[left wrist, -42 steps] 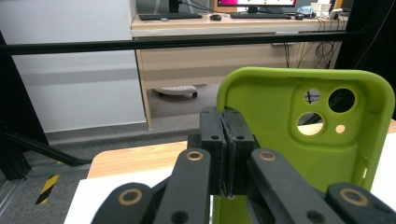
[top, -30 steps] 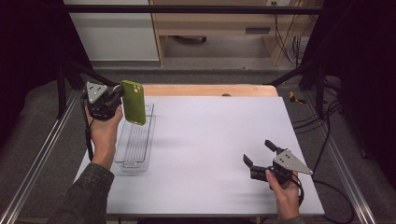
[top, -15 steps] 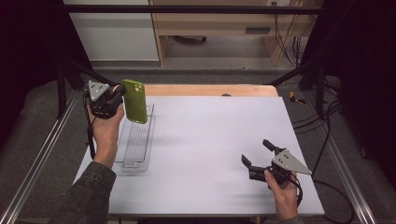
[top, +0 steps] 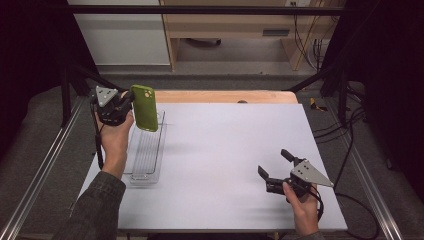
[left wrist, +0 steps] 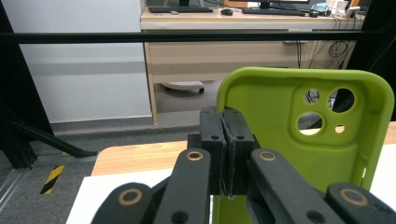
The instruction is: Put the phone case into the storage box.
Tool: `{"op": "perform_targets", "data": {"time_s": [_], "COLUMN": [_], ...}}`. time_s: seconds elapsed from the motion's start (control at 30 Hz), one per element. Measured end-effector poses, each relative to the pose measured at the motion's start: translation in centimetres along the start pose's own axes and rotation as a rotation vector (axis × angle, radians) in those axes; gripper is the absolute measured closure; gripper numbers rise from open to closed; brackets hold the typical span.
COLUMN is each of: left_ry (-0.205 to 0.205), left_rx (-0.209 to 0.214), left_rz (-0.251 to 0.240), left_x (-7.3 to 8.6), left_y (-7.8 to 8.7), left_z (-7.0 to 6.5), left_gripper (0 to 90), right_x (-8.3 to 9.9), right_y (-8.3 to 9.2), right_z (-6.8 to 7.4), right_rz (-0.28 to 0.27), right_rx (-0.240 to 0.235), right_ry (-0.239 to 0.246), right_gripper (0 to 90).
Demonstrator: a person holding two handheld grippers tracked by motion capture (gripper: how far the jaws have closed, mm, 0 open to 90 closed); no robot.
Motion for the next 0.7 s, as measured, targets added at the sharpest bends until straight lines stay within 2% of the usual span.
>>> {"op": "perform_targets", "data": {"time_s": [0.1,0.37,0.7], "left_ry": [-0.01,0.009,0.0], "left_rx": [0.001,0.002,-0.002], "left_rz": [0.005,0.001,0.006], "left_x": [0.15,0.4,0.65], "left_y": [-0.27,-0.64,-0.94], "left_z": [-0.06,0.15,0.05], "left_gripper": [87.6,87.6,87.6], "right_x": [-0.01,0.06,0.05], "right_y": [0.03,-0.04,-0.02], "right_z": [0.02,0.18,0.15], "right_rz": [0.0,0.003,0.003], "right_rx": [0.0,-0.004,-0.005], "right_ry": [-0.001,0.002,0.003], "right_gripper": [3.5,3.3,3.1]}}
Point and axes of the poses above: each handheld gripper's, and its own axes: y roughly backward along the jaws, x roughly out of its underside, z roughly to its left, the point moved 10 cm from there along -y, roughly forward along the jaws, and after that the axes turned 13 degrees about x, right-handed, at the moved point
